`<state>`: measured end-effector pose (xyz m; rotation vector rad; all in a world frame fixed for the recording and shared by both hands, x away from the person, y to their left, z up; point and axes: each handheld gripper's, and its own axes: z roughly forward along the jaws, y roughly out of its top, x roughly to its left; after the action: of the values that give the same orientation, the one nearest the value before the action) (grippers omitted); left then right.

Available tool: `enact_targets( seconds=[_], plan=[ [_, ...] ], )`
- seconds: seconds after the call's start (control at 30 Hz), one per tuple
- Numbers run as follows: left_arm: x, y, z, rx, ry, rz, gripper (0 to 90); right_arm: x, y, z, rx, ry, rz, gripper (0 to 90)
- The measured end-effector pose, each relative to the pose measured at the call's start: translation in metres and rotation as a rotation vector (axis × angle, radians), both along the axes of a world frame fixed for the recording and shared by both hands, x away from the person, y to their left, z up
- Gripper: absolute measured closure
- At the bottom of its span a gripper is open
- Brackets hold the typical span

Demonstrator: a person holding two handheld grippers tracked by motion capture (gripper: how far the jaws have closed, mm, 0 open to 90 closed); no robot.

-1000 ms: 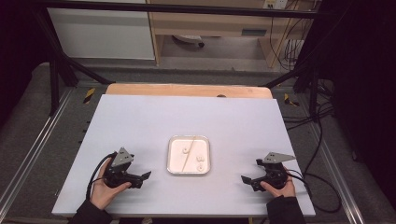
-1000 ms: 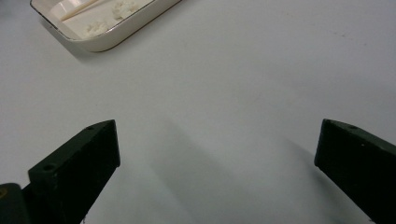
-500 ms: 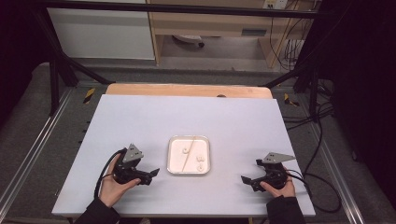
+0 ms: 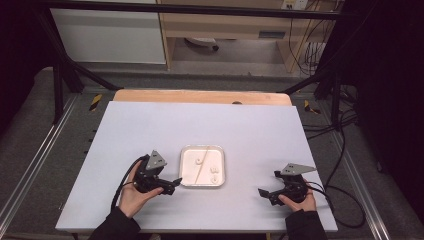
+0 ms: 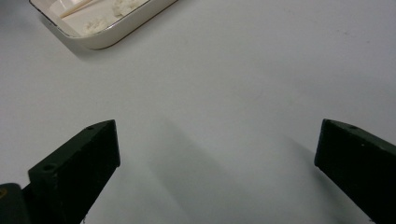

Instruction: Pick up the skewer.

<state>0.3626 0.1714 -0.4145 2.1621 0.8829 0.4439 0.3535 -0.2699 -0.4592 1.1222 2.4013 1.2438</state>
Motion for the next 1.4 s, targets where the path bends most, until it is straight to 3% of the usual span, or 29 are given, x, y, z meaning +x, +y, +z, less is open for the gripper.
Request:
enact_targets(
  seconds=[0.27,0.7,1.13,1.4],
  plan=[
    [0.004,-0.021,0.002,0.023,-0.001,-0.011,7.0,0.0,0.0,0.0,-0.001,0.001,0.001,0.8],
    [0.017,-0.048,-0.003,0.032,0.039,0.027,12.9,0.0,0.0,0.0,-0.001,0.001,0.001,0.8],
    [0.023,-0.07,-0.013,0.029,0.048,0.058,27.0,0.0,0.0,-0.001,-0.005,0.005,0.003,0.8],
    [0.024,-0.079,-0.019,0.04,0.05,0.078,41.3,0.0,0.0,-0.001,-0.004,0.005,0.005,0.8]
  ],
)
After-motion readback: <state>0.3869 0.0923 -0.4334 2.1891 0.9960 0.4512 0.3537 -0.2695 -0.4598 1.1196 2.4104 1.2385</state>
